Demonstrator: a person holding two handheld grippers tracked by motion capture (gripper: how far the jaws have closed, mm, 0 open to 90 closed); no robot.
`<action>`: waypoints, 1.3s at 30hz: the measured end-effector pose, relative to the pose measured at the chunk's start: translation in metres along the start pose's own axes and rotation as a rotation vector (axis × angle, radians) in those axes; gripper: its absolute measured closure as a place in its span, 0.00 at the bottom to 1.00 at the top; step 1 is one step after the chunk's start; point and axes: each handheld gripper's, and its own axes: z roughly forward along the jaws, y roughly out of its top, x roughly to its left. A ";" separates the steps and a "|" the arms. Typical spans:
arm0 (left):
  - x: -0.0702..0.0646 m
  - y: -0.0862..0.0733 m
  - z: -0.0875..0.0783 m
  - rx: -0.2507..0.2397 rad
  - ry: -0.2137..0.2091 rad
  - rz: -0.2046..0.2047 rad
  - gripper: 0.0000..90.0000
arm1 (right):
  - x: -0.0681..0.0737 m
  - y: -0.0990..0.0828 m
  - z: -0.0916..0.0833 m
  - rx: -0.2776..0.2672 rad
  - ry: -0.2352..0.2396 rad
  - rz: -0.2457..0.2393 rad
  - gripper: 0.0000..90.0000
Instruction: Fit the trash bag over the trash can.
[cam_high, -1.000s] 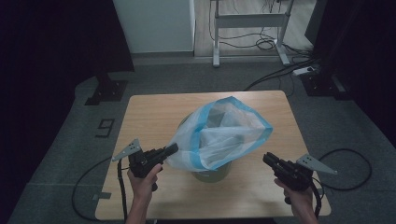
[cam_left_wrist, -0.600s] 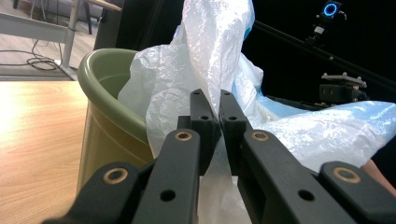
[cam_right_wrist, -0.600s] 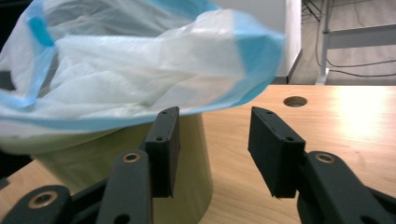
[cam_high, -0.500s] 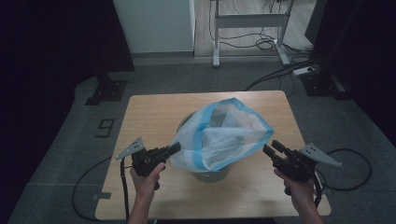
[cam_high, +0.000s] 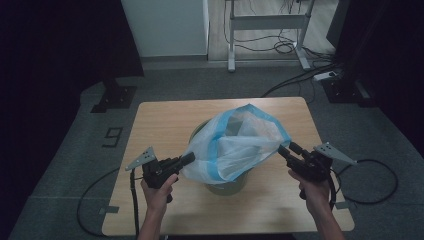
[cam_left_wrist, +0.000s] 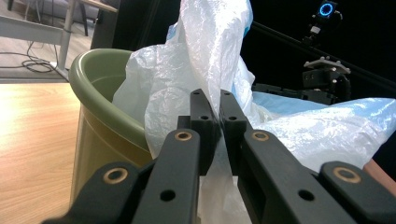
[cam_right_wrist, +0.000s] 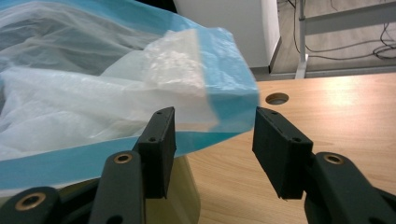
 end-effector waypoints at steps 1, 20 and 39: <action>0.000 0.000 0.000 -0.001 0.001 -0.002 0.96 | -0.002 0.001 -0.001 -0.004 -0.002 0.012 0.54; -0.004 -0.001 0.001 -0.015 -0.004 -0.002 0.96 | -0.002 0.005 0.005 -0.015 -0.025 -0.003 0.51; -0.002 -0.008 -0.005 -0.035 0.011 0.002 0.97 | 0.006 -0.004 0.001 0.004 0.075 -0.130 0.99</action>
